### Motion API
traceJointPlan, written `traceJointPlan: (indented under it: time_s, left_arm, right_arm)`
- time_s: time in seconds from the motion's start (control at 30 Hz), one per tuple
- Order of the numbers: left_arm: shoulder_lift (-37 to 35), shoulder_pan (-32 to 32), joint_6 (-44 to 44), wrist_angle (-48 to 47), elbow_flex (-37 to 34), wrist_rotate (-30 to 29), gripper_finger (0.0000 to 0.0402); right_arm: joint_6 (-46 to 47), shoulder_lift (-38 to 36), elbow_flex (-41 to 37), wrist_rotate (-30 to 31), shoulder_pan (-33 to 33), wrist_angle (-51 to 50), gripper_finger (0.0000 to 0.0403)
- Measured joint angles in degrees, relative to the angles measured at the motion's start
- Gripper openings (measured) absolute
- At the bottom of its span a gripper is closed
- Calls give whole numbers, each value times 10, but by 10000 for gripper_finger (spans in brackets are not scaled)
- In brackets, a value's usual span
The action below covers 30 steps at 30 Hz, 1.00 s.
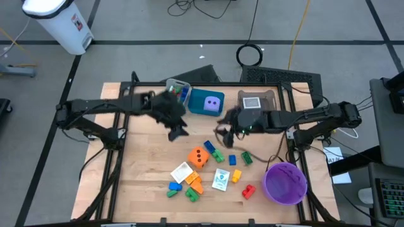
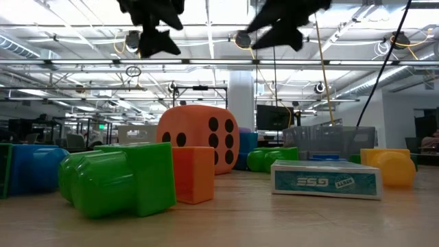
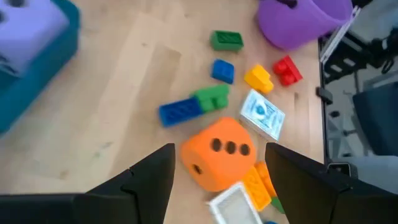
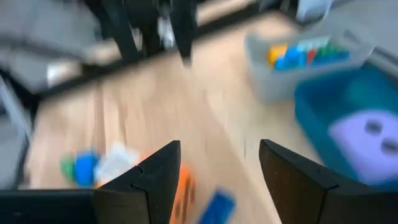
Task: Pick & Place Toys
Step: Put the green game piece into the gray bin
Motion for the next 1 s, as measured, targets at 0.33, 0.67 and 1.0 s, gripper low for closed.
traceJointPlan:
  time_s: [0.33,0.67,1.0]
  left_arm:
    - [0,-180,-181,148,0,-227,255]
    - [0,-252,-238,245,0,-342,255]
    - [0,-269,-269,245,0,-347,255]
  right_arm:
    - [249,10,-1,30,124,-303,210]
    - [496,44,-42,76,217,-349,210]
    - [591,50,-154,31,221,-278,210]
